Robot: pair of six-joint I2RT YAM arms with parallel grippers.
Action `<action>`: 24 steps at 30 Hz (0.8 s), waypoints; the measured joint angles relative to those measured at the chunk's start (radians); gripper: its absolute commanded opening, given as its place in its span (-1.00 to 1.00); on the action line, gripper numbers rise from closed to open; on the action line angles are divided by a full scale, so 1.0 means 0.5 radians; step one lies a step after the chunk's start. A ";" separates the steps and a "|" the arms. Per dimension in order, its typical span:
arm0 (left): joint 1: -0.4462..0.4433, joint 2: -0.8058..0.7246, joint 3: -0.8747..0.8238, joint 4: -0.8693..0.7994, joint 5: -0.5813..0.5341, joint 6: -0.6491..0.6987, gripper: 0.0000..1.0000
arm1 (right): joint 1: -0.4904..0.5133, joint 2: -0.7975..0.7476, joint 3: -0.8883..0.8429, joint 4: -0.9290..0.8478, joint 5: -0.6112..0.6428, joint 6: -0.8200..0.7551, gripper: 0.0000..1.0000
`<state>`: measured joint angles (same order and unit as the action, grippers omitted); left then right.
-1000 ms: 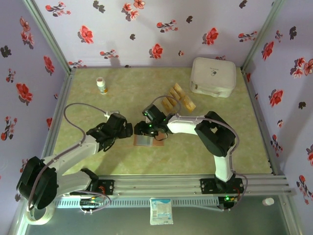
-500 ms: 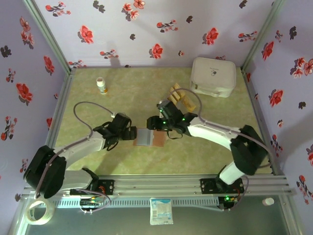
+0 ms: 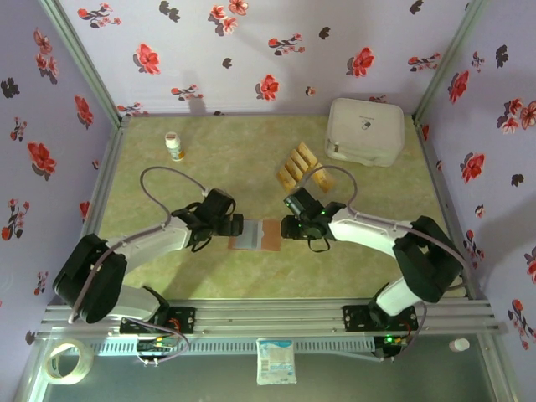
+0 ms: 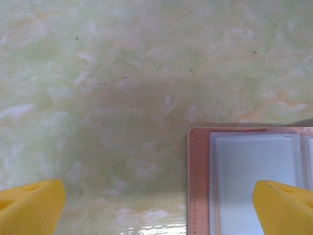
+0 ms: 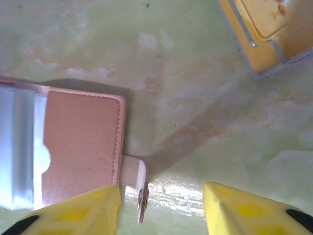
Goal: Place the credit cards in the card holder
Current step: Move the card holder to the center of the table.
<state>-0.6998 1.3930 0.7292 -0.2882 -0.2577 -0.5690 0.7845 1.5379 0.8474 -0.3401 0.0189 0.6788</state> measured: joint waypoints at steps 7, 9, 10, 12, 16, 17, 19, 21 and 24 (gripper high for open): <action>-0.008 0.043 0.047 -0.004 0.000 0.018 0.97 | -0.028 0.099 0.001 0.072 0.001 -0.020 -0.92; -0.012 0.060 0.068 -0.008 0.002 0.030 0.97 | -0.053 0.099 0.001 0.079 0.002 -0.024 -0.99; -0.015 0.070 0.080 -0.008 0.006 0.040 0.97 | -0.069 0.099 0.001 0.080 0.002 -0.023 -1.00; -0.023 0.094 0.105 -0.009 0.019 0.053 0.97 | -0.098 0.099 0.001 0.081 0.003 -0.023 -1.00; -0.050 0.177 0.176 -0.012 0.054 0.081 0.97 | -0.150 0.075 -0.019 0.089 0.011 -0.022 -1.00; -0.061 0.203 0.198 -0.016 0.061 0.095 0.97 | -0.158 0.063 -0.032 0.091 0.012 -0.022 -1.00; -0.088 0.249 0.230 -0.017 0.071 0.114 0.97 | -0.166 0.047 -0.053 0.092 0.018 -0.021 -1.00; -0.120 0.280 0.249 -0.017 0.080 0.139 0.97 | -0.169 0.035 -0.069 0.092 0.022 -0.019 -1.00; -0.170 0.309 0.261 -0.015 0.086 0.171 0.97 | -0.169 0.018 -0.096 0.097 0.025 -0.005 -1.00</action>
<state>-0.7849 1.5475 0.8597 -0.2958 -0.2146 -0.4835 0.7002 1.5467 0.7994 -0.2916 0.0315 0.6765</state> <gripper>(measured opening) 0.987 0.039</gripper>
